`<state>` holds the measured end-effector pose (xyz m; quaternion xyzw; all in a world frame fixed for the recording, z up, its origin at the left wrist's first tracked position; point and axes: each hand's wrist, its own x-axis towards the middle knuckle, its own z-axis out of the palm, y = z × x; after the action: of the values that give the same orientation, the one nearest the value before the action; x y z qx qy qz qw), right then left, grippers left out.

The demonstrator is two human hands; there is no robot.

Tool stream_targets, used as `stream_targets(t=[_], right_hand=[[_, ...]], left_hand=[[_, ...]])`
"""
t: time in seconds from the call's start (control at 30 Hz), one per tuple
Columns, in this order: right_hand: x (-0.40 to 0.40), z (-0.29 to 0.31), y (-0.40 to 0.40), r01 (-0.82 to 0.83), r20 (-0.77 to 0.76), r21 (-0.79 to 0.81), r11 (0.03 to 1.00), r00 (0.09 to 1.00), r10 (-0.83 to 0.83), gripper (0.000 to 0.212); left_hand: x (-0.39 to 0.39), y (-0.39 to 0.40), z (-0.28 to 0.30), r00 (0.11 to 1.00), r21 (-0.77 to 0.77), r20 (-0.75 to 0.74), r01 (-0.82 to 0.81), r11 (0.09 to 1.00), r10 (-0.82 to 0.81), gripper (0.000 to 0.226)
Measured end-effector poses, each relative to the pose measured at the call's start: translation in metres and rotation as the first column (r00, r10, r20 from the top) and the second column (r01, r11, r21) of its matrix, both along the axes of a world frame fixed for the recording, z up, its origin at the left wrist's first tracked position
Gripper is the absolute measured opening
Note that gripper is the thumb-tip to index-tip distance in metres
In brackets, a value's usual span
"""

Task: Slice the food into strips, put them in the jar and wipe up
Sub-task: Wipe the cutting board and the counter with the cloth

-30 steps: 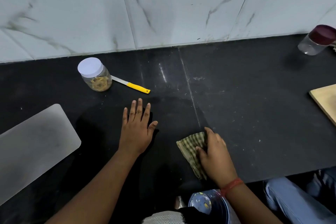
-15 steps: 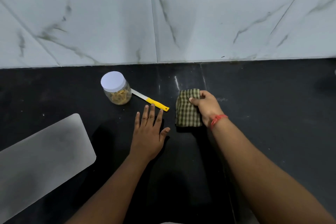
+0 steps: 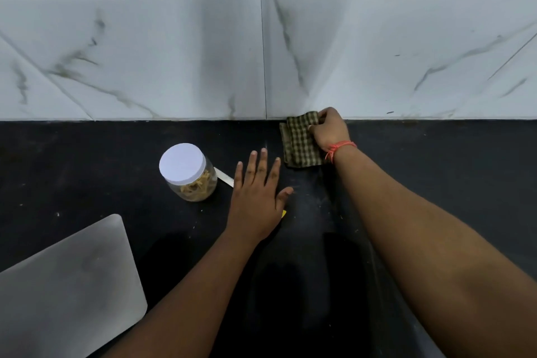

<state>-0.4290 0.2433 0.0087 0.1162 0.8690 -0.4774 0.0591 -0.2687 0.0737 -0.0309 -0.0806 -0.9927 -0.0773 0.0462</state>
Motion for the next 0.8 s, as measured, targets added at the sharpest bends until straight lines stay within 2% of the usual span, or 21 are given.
stream_targets(t=[0.2,0.33,0.57,0.8], right_hand=[[0.014,-0.008,-0.005,0.001,-0.144,0.133,0.991,0.989,0.018,0.028],[0.047,-0.014,-0.008,-0.011,-0.206,0.342,0.94,0.975,0.086,0.042],[0.134,-0.011,-0.013,-0.033,-0.303,0.427,0.903,0.936,0.178,0.039],[0.213,-0.012,-0.034,-0.174,-0.202,0.474,0.863,0.933,0.298,0.048]], left_hand=[[-0.005,-0.001,-0.005,0.999,0.002,0.034,-0.018,1.0,0.017,0.079],[0.011,-0.003,-0.002,0.999,0.008,0.039,-0.023,1.0,0.023,0.078],[0.066,-0.011,0.005,0.998,0.002,0.027,-0.059,0.998,0.059,0.071],[0.127,-0.04,0.009,0.989,-0.047,0.048,-0.136,0.99,0.138,0.071]])
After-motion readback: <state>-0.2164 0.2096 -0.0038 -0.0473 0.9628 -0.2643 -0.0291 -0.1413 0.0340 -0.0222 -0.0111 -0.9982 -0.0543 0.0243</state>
